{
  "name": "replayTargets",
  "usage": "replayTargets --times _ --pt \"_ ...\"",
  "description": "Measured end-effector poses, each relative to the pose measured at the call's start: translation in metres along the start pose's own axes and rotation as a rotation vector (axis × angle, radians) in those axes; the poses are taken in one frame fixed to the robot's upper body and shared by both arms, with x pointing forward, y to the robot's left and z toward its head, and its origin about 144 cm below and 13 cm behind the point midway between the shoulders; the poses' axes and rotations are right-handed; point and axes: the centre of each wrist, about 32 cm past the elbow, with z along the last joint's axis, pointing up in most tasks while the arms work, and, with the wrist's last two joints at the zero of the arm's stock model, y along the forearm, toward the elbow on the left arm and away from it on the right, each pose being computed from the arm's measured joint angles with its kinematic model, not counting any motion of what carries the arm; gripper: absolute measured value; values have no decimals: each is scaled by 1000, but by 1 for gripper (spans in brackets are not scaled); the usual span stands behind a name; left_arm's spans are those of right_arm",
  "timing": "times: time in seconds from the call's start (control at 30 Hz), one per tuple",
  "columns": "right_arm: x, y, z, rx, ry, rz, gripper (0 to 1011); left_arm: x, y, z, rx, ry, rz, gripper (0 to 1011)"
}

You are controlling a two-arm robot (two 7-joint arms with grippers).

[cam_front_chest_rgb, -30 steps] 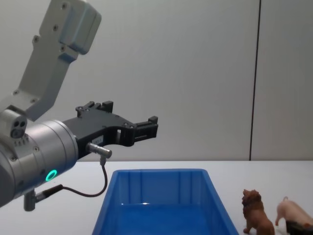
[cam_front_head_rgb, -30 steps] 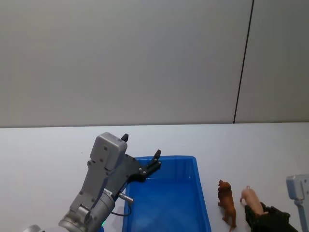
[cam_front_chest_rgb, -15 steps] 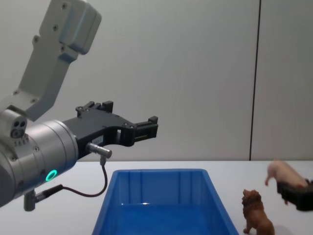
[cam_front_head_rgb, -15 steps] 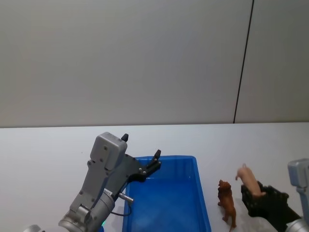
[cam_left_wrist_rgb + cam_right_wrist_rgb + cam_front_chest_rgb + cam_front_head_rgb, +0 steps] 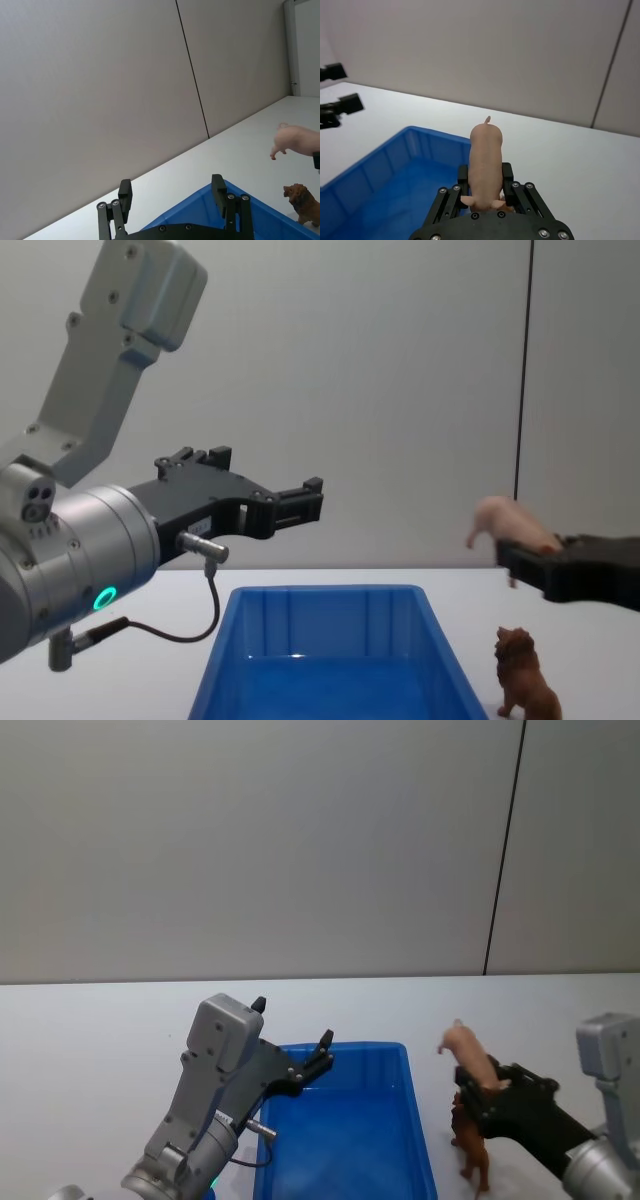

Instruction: Pick up the two dolls from the table and place them into the box.

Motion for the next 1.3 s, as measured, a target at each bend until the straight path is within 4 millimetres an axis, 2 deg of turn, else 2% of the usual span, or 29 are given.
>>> replayTargets --times 0.5,0.6,0.63,0.83,0.97,1.07,1.23,1.3 --pt "-11 33 3 25 25 220 369 0 0 0 0 0 0 1001" --pt "-14 42 2 18 32 260 429 0 0 0 0 0 0 1001" --pt "-15 46 1 15 34 278 488 0 0 0 0 0 0 1001" --pt "-21 58 -3 -5 37 319 674 0 0 0 0 0 0 1001" --pt "-23 62 -4 -19 37 323 769 0 0 0 0 0 0 1001" --pt "-25 63 -5 -28 34 314 895 0 0 0 0 0 0 1001" --pt "-28 61 -6 -43 30 282 999 0 0 0 0 0 0 1001" --pt "-29 59 -6 -48 26 260 1001 0 0 0 0 0 0 1001"
